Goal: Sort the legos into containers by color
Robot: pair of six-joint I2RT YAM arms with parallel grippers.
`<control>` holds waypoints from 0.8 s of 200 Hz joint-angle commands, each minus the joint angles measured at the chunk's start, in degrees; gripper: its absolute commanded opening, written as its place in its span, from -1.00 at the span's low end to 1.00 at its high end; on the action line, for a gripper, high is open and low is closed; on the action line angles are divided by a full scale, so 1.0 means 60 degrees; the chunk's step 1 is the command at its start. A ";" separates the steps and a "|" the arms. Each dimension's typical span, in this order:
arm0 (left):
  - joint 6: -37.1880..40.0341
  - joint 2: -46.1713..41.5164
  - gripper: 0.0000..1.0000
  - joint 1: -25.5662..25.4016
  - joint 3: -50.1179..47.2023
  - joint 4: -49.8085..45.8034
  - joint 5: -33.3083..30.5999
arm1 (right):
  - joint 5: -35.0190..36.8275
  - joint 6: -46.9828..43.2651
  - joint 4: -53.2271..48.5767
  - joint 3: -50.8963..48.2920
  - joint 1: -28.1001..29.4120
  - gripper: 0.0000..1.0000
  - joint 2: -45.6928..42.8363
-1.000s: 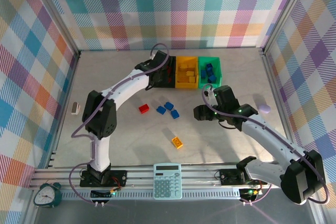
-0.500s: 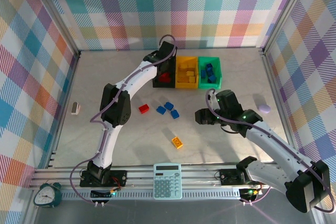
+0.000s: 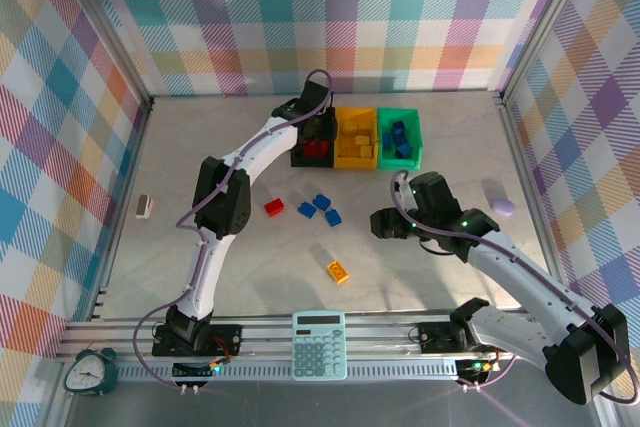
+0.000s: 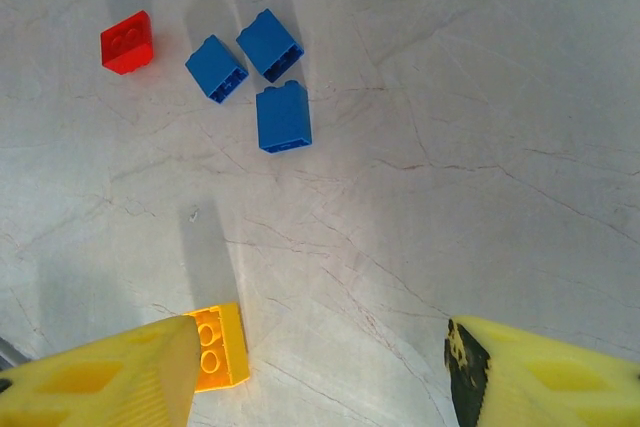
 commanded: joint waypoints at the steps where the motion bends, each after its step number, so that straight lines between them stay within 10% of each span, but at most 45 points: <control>1: 0.0217 -0.0426 0.02 0.0075 0.0070 0.0083 0.0121 | 0.0052 0.0088 -0.0039 0.0059 0.0103 0.33 0.0144; 160: -0.0920 -0.9533 0.08 0.0097 -0.8970 0.0223 -0.1621 | 0.0258 -0.0821 0.1611 0.1836 0.2320 0.46 0.3775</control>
